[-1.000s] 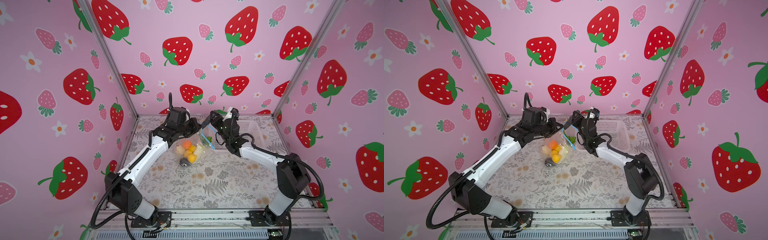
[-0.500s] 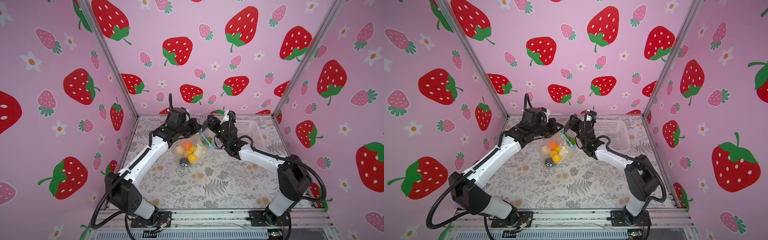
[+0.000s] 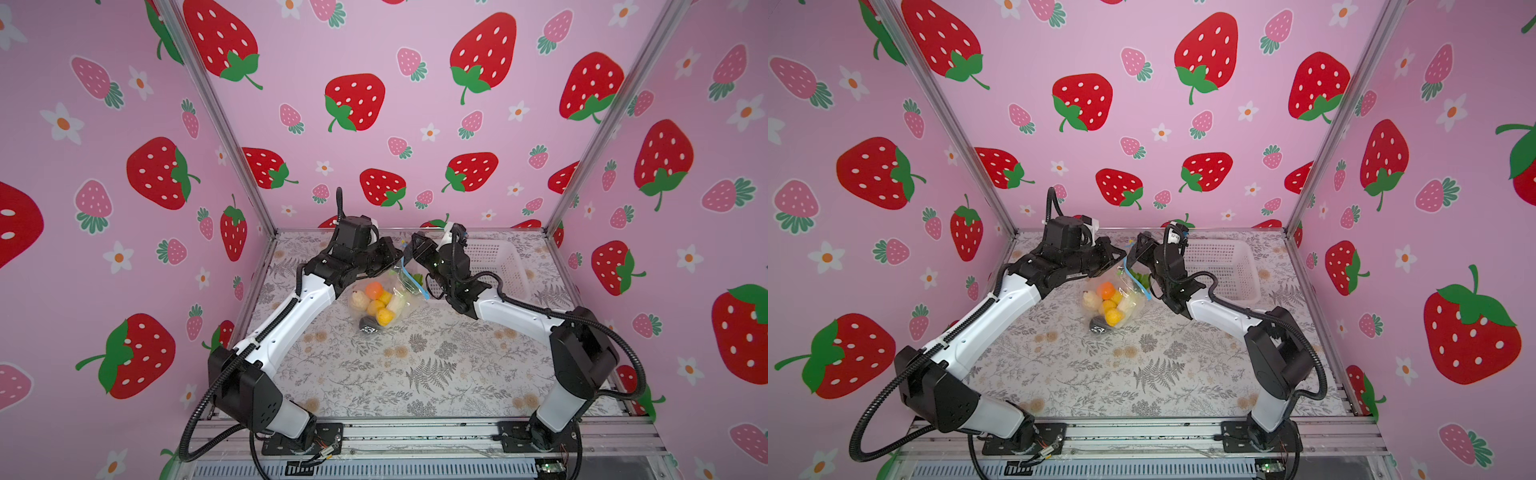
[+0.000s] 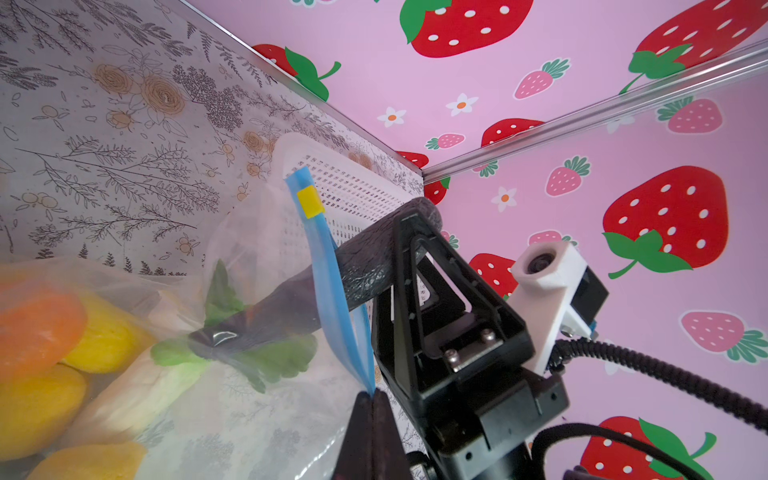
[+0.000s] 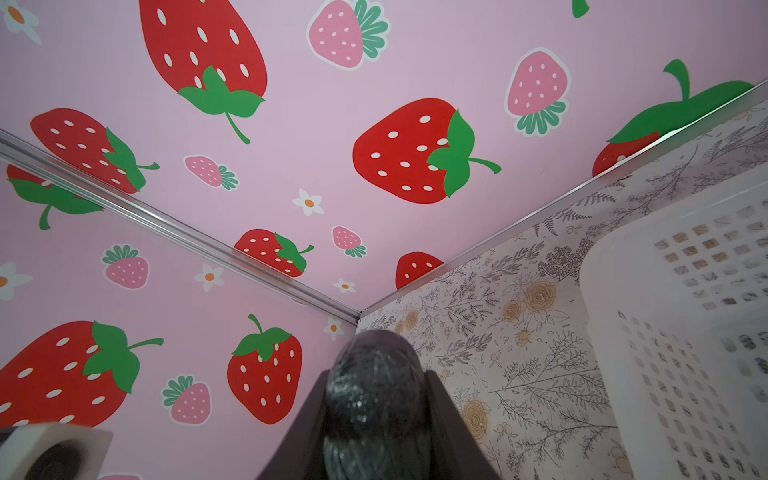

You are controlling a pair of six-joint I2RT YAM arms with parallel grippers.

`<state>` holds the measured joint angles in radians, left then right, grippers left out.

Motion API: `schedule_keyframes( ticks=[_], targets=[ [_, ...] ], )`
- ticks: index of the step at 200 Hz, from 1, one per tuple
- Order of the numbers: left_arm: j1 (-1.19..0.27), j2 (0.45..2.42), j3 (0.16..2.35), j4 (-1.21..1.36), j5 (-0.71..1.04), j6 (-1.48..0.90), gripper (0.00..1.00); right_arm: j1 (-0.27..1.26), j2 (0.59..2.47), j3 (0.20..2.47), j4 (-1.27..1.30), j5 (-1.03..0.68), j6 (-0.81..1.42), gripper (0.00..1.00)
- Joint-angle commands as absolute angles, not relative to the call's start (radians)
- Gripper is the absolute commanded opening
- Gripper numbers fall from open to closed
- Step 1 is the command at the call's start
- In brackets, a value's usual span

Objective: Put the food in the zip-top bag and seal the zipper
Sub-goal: 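Lower the eggplant into the bag and open the right gripper, then withdraw the right gripper from the bag toward the robot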

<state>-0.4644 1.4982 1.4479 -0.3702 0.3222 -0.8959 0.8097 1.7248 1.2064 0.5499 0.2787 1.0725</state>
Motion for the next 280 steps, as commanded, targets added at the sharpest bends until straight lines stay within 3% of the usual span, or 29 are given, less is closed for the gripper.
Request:
schedule_keyframes(
  ticks=[1,89,197,280],
  targets=[
    [-0.460,1.473,1.452,-0.344,0.324,-0.907,0.00,0.819,1.741,1.248,0.534,0.270,1.081,0.37],
    [-0.454,1.474,1.442,-0.340,0.324,-0.907,0.00,0.818,1.759,1.265,0.519,0.240,1.086,0.50],
    [-0.446,1.465,1.426,-0.339,0.324,-0.907,0.00,0.803,1.709,1.297,0.450,0.242,1.005,0.51],
    [-0.437,1.463,1.427,-0.342,0.325,-0.907,0.00,0.661,1.591,1.283,0.244,-0.129,0.817,0.51]
  ],
)
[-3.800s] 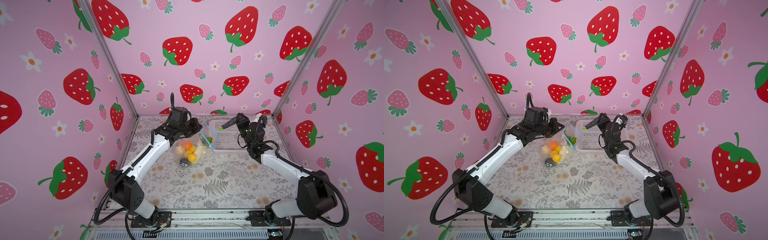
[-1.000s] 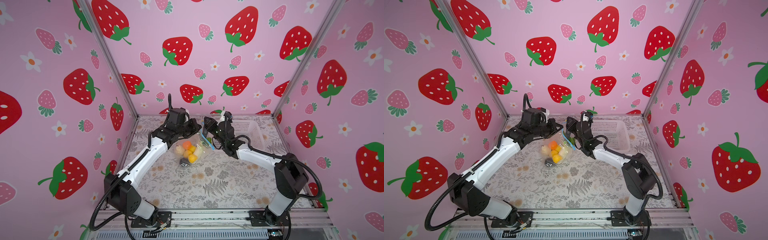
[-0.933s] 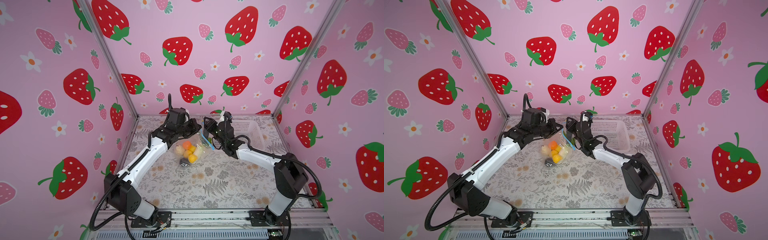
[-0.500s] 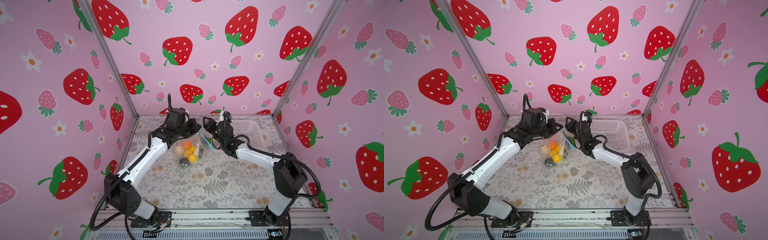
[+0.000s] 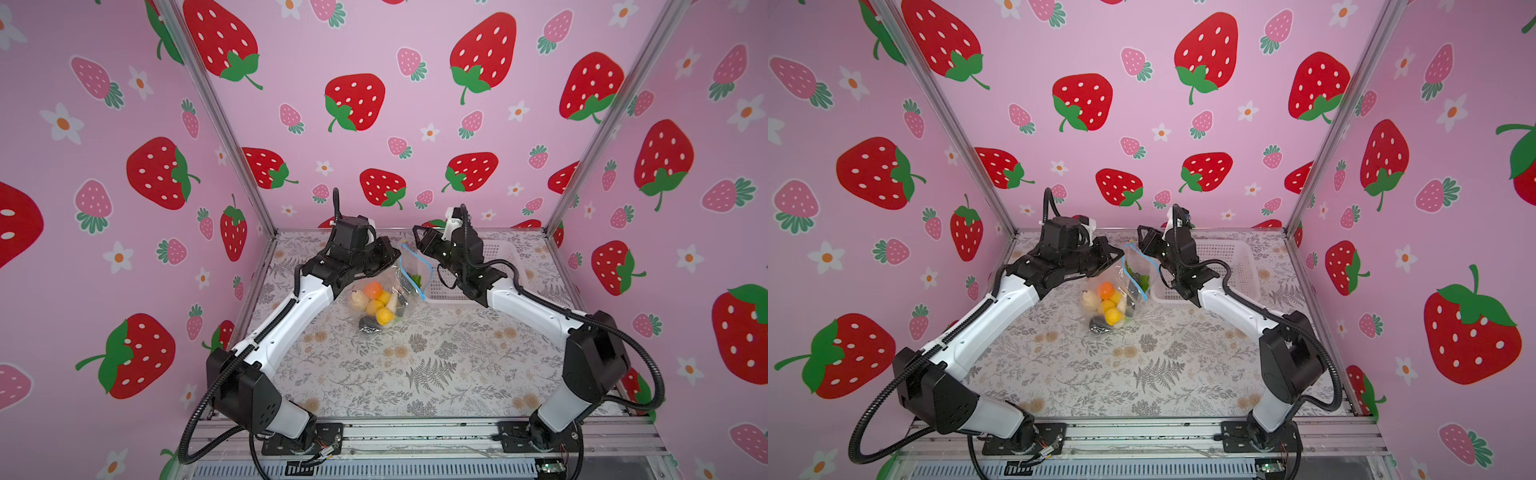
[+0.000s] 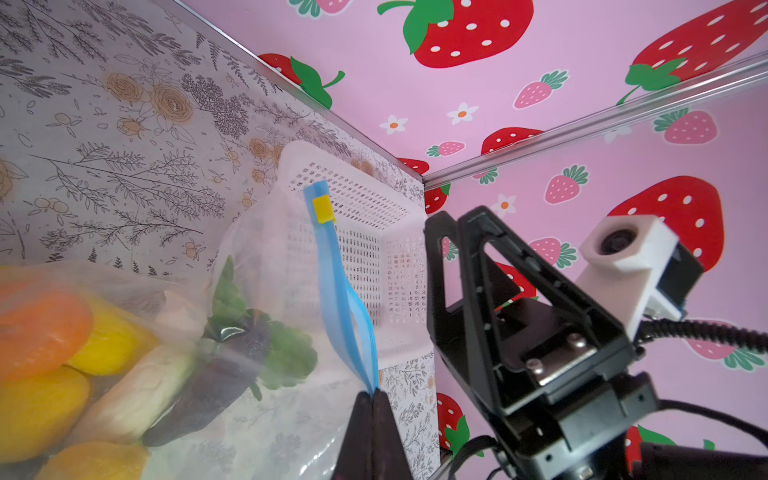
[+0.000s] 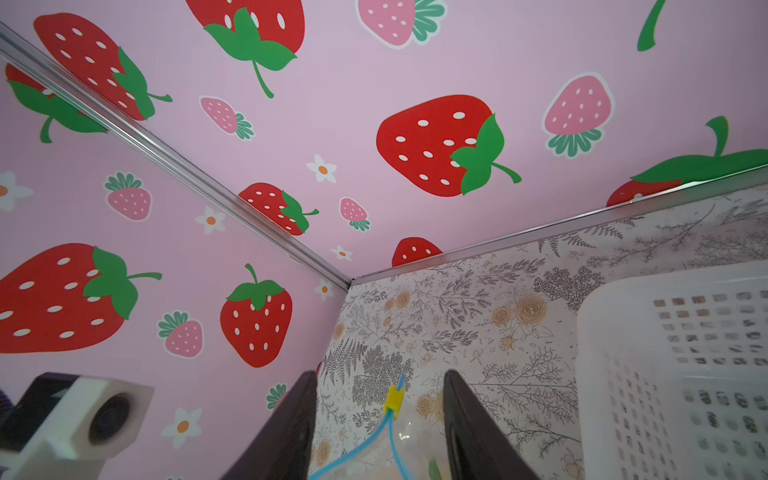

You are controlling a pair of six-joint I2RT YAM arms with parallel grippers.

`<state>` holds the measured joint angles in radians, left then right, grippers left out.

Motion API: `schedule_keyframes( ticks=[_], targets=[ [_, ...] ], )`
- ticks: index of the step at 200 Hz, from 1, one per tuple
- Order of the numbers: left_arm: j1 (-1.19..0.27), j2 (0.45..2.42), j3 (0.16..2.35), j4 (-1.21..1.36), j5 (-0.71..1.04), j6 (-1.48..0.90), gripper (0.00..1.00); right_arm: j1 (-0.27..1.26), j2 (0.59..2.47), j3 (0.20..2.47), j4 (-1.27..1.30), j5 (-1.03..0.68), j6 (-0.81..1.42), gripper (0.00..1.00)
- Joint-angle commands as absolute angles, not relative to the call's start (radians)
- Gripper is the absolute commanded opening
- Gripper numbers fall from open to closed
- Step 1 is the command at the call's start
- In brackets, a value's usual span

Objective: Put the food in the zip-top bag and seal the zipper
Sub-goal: 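Withdraw the right gripper from the bag toward the robot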

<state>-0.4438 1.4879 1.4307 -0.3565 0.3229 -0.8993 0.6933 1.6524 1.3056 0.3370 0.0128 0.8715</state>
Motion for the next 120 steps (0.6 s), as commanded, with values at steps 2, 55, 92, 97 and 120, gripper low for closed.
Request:
schedule_keyframes(
  ticks=[2,55,92,97,120],
  targets=[
    [-0.436,1.463,1.427,-0.342,0.325,-0.907,0.00,0.657,1.587,1.277,0.237,-0.137,0.813,0.51],
    [-0.435,1.470,1.451,-0.359,0.331,-0.901,0.00,0.603,1.389,1.052,0.064,-0.169,0.659,0.51],
    [-0.435,1.458,1.446,-0.367,0.322,-0.899,0.00,0.614,1.242,0.899,-0.078,-0.096,0.528,0.51],
    [-0.435,1.456,1.445,-0.368,0.320,-0.899,0.00,0.616,1.225,0.876,-0.093,-0.090,0.511,0.51],
    [-0.434,1.456,1.445,-0.384,0.318,-0.890,0.00,0.642,1.144,0.777,-0.122,-0.021,0.480,0.51]
  ],
)
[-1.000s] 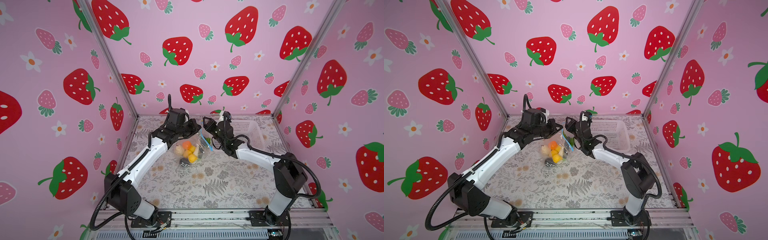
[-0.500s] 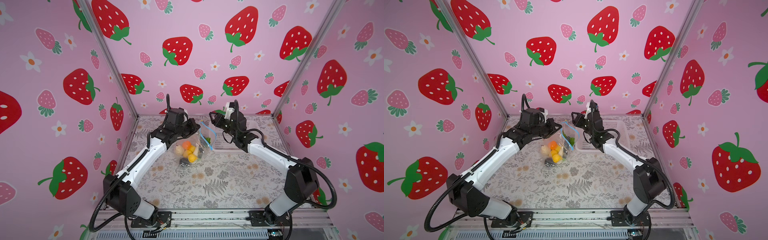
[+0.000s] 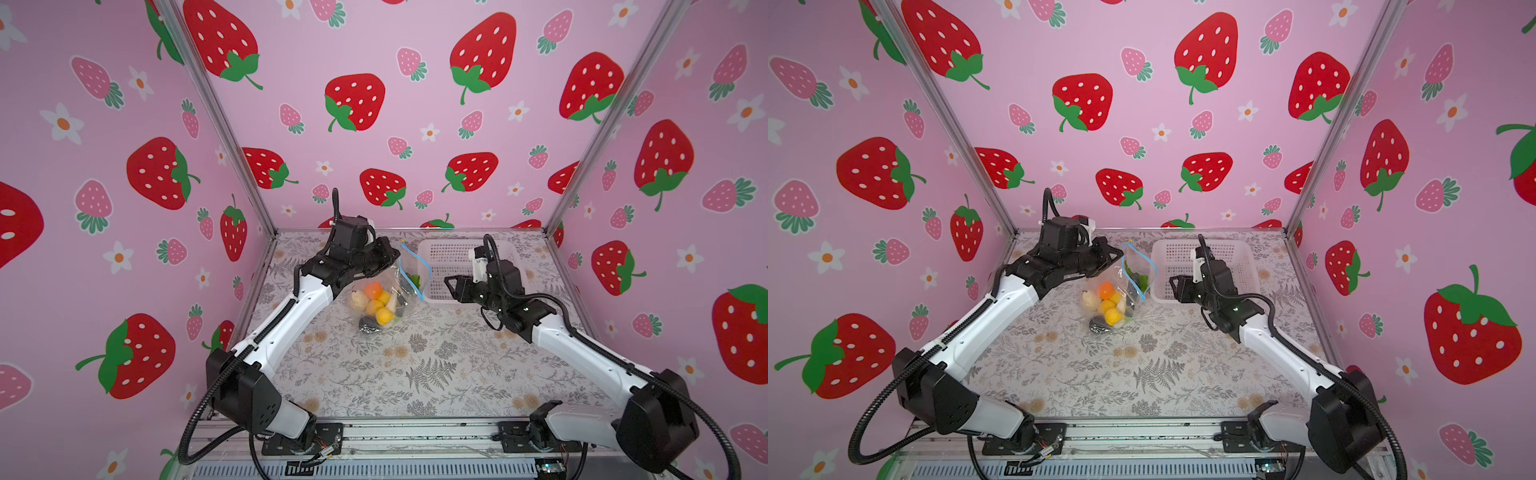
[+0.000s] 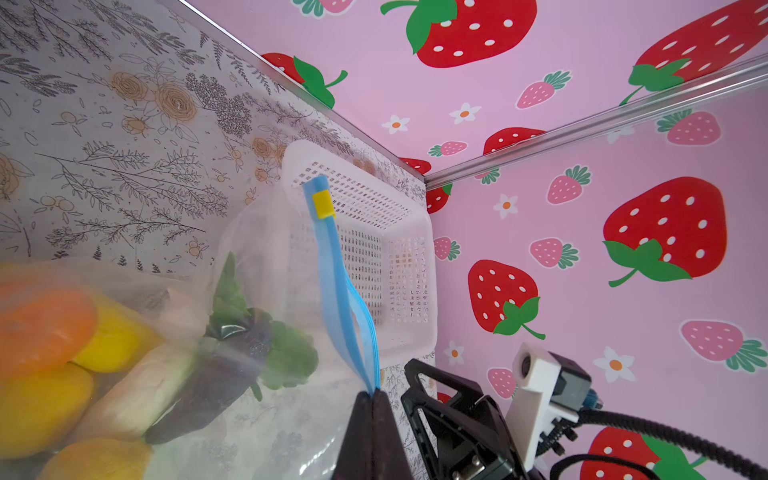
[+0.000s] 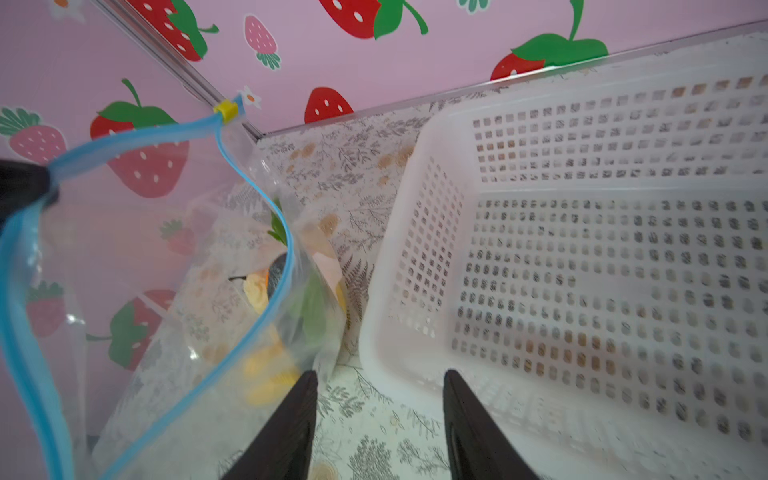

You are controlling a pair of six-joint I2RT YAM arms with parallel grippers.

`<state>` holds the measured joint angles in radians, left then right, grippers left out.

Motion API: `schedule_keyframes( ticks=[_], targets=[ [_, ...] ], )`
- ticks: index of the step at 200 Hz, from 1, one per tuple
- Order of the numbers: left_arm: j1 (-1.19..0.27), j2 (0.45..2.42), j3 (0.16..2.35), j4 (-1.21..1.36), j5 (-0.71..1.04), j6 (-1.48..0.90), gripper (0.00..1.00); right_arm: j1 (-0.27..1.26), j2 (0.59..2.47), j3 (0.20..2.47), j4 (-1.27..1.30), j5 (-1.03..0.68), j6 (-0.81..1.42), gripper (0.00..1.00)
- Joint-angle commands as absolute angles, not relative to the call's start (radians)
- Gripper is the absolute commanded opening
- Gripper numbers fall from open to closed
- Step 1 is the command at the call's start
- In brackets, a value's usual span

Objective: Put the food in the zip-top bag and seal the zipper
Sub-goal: 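Withdraw the right gripper from the bag toward the robot, then move the right gripper to the bag's blue zipper edge beside the left gripper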

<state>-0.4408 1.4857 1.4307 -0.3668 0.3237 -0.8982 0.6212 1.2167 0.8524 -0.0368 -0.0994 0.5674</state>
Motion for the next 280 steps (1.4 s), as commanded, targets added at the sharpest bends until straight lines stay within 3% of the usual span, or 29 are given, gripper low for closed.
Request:
schedule_keyframes(
  ticks=[1,36,68,169,260,280],
  targets=[
    [-0.435,1.457,1.444,-0.385,0.316,-0.890,0.00,0.643,1.141,0.773,-0.123,-0.018,0.480,0.51],
    [-0.435,1.454,1.433,-0.383,0.311,-0.889,0.00,0.647,1.111,0.657,-0.089,0.054,0.448,0.51],
    [-0.435,1.450,1.434,-0.388,0.311,-0.890,0.00,0.636,1.213,0.621,-0.017,0.099,0.422,0.51],
    [-0.435,1.437,1.431,-0.391,0.300,-0.891,0.00,0.485,1.441,0.710,0.105,0.085,0.369,0.51],
    [-0.436,1.470,1.469,-0.389,0.314,-0.891,0.00,0.454,1.669,0.905,0.161,0.069,0.354,0.51],
    [-0.436,1.475,1.469,-0.392,0.314,-0.893,0.00,0.449,1.690,0.942,0.149,0.107,0.359,0.55]
  ],
)
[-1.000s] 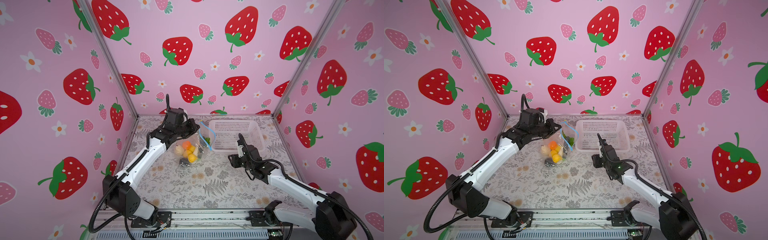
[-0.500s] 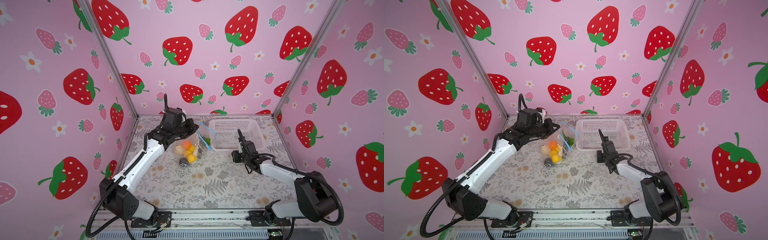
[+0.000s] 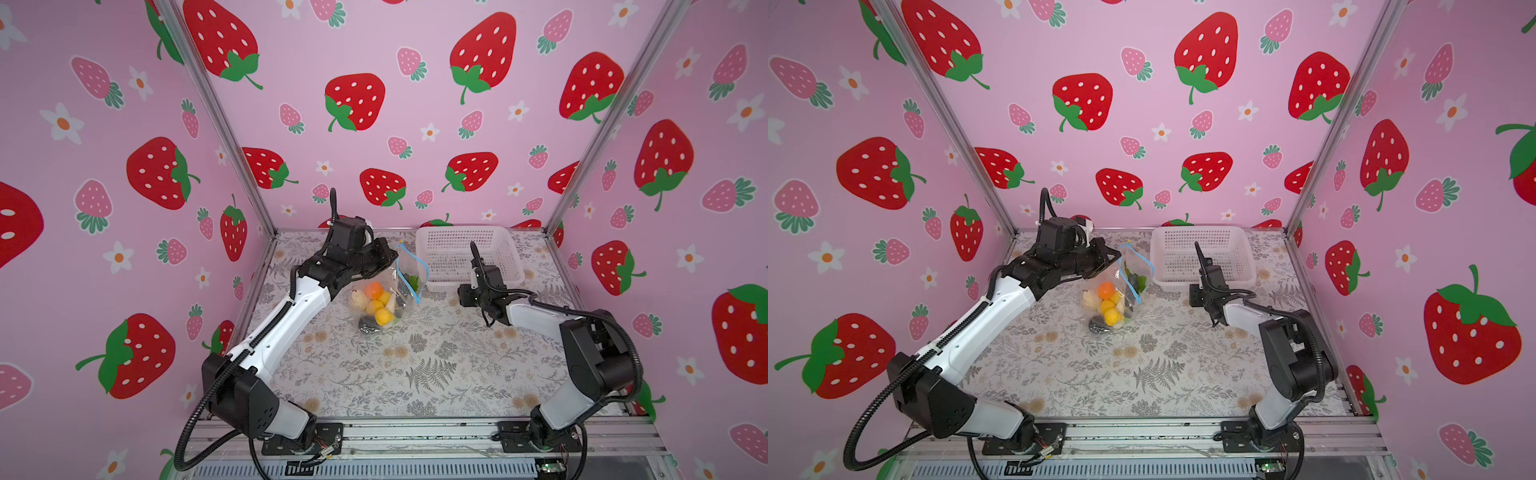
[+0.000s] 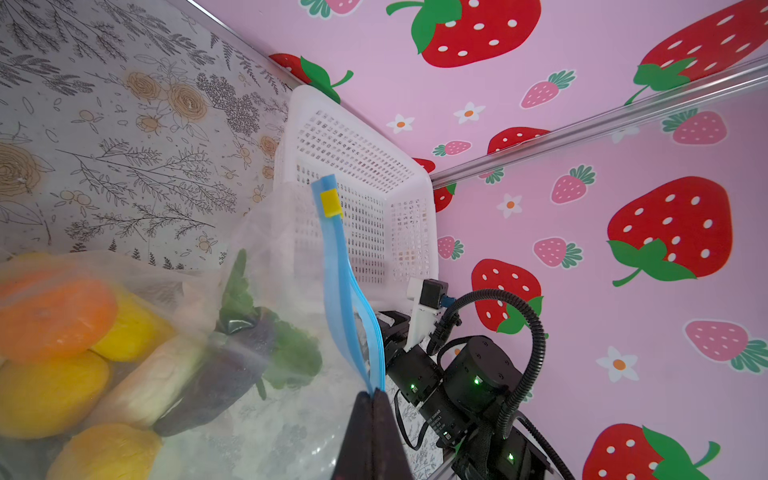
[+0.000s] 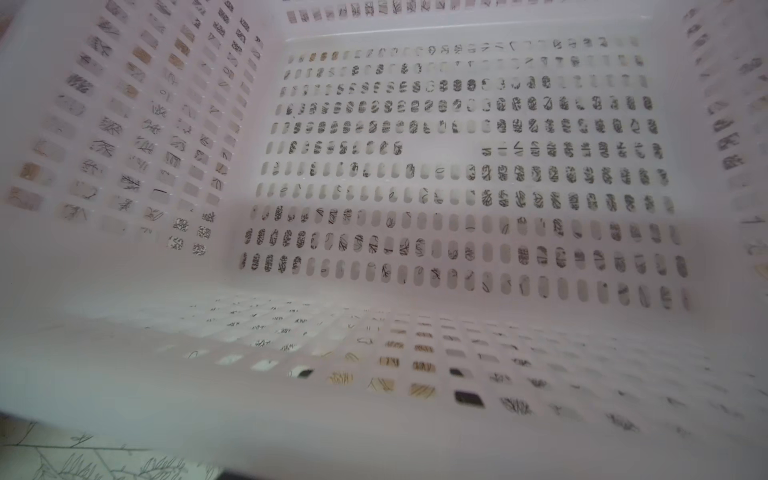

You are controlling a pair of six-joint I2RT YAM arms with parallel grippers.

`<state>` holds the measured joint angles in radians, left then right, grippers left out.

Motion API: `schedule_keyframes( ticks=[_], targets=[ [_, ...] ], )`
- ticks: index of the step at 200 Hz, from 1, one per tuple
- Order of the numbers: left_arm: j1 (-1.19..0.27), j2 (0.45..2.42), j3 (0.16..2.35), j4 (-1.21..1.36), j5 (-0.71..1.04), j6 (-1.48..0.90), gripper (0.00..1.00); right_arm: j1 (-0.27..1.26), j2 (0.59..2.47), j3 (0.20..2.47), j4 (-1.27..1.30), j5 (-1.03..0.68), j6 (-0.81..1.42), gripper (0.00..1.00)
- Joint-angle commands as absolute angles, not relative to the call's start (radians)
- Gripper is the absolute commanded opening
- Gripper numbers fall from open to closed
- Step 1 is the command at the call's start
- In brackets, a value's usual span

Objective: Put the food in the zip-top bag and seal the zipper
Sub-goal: 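Move the right gripper to the bag's blue zipper edge beside the left gripper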

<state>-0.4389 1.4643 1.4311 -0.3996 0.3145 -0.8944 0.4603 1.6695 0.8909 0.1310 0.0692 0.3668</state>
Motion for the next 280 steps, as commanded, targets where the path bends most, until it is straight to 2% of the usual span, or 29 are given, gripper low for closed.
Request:
schedule_keyframes(
  ticks=[1,115,145,179,223,280],
  targets=[
    [-0.436,1.475,1.468,-0.392,0.314,-0.893,0.00,0.448,1.691,0.943,0.149,0.108,0.359,0.55],
    [-0.436,1.500,1.469,-0.385,0.322,-0.895,0.00,0.430,1.764,1.020,0.193,0.000,0.419,0.56],
    [-0.436,1.489,1.464,-0.386,0.316,-0.890,0.00,0.428,1.687,1.011,0.133,-0.019,0.431,0.56],
    [-0.436,1.484,1.464,-0.390,0.318,-0.888,0.00,0.428,1.556,1.043,0.007,-0.231,0.526,0.56],
    [-0.436,1.475,1.451,-0.391,0.311,-0.888,0.00,0.430,1.523,1.127,-0.097,-0.565,0.690,0.55],
    [-0.436,1.479,1.445,-0.387,0.316,-0.893,0.00,0.471,1.532,1.220,-0.101,-0.639,0.730,0.54]
  ],
)
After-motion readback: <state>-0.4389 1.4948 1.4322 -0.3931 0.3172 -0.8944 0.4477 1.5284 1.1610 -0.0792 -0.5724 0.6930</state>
